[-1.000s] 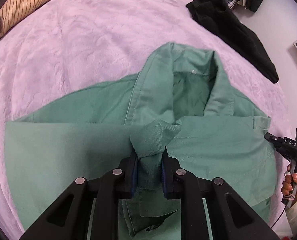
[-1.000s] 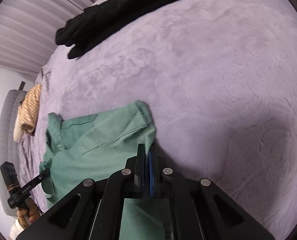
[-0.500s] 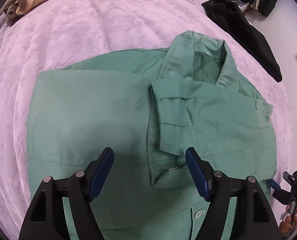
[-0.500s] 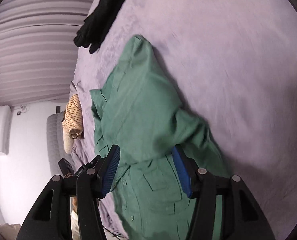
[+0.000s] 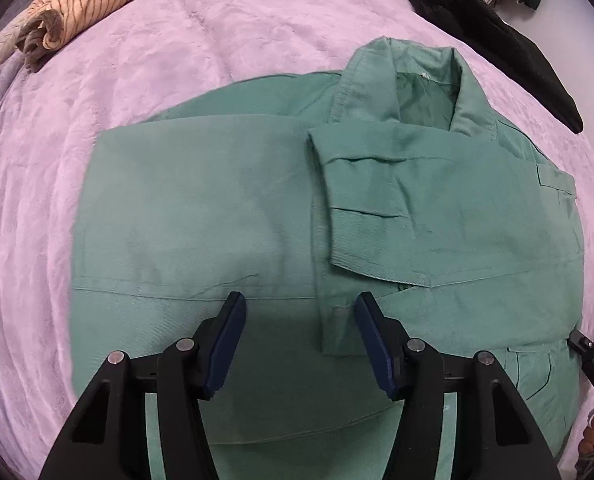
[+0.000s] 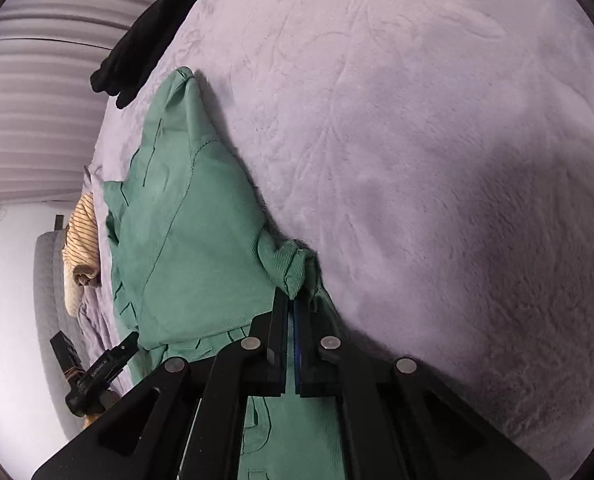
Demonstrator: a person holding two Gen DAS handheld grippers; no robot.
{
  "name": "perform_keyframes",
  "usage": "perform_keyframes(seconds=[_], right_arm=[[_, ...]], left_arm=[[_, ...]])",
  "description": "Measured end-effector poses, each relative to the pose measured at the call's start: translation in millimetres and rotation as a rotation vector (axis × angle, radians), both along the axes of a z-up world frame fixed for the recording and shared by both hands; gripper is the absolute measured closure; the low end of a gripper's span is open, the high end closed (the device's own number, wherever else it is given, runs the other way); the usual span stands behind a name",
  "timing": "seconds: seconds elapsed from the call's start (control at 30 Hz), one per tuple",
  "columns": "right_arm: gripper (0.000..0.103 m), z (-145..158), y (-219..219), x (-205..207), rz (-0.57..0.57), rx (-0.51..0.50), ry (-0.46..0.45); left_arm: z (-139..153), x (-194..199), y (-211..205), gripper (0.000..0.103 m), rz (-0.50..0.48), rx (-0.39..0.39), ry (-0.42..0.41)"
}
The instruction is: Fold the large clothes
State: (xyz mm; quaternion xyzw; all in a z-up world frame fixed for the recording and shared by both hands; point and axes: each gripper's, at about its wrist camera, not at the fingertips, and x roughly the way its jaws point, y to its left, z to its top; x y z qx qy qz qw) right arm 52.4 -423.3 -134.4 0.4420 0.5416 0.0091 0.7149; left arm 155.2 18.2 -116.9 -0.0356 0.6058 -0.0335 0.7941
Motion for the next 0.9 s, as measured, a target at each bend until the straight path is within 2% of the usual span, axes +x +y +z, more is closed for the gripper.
perform_keyframes(seconds=[0.1, 0.2, 0.3, 0.37, 0.43, 0.5, 0.53, 0.57, 0.6, 0.73, 0.77, 0.9], right_arm=[[0.101, 14.8, 2.7, -6.6, 0.034, -0.045, 0.044], [0.098, 51.1, 6.3, -17.9, 0.067, -0.099, -0.059], [0.098, 72.0, 19.7, 8.0, 0.124, -0.165, -0.129], [0.098, 71.0, 29.7, 30.6, 0.155, -0.183, -0.135], [0.098, 61.6, 41.7, 52.6, 0.196, -0.216, -0.124], [0.098, 44.4, 52.7, 66.3, 0.240, -0.282, -0.070], [0.098, 36.7, 54.0, 66.5, 0.254, -0.304, -0.042], [0.103, 26.3, 53.6, 65.5, 0.274, -0.323, -0.013], [0.103, 21.3, 50.9, 62.3, 0.280, -0.305, -0.018], [0.103, 24.2, 31.6, 39.8, 0.241, -0.255, -0.006], [0.099, 26.7, 29.1, 35.1, 0.231, -0.243, -0.003], [0.096, 38.1, 27.9, 14.2, 0.223, -0.231, 0.000]], left_arm=[[21.6, -1.8, 16.9, 0.043, 0.005, -0.014, -0.047], [36.2, 10.0, 17.0, 0.043, -0.011, -0.017, -0.094], [34.4, 29.2, 1.4, 0.043, -0.014, -0.012, -0.113], [23.2, 37.9, -8.8, 0.043, -0.009, -0.012, -0.104], [7.6, 44.1, -17.5, 0.043, -0.005, 0.041, -0.077], [-11.5, 46.3, -19.7, 0.043, -0.012, 0.095, -0.045], [-16.7, 44.8, -15.5, 0.043, -0.011, 0.089, -0.037], [-15.9, 42.8, -9.4, 0.043, -0.006, 0.062, -0.040], [-12.8, 40.6, -3.8, 0.043, -0.001, 0.050, -0.037], [4.8, 22.5, 22.1, 0.043, 0.001, 0.111, -0.028], [8.0, 16.4, 28.5, 0.043, 0.002, 0.107, -0.023], [17.0, -11.1, 46.6, 0.043, 0.025, 0.100, 0.005]])
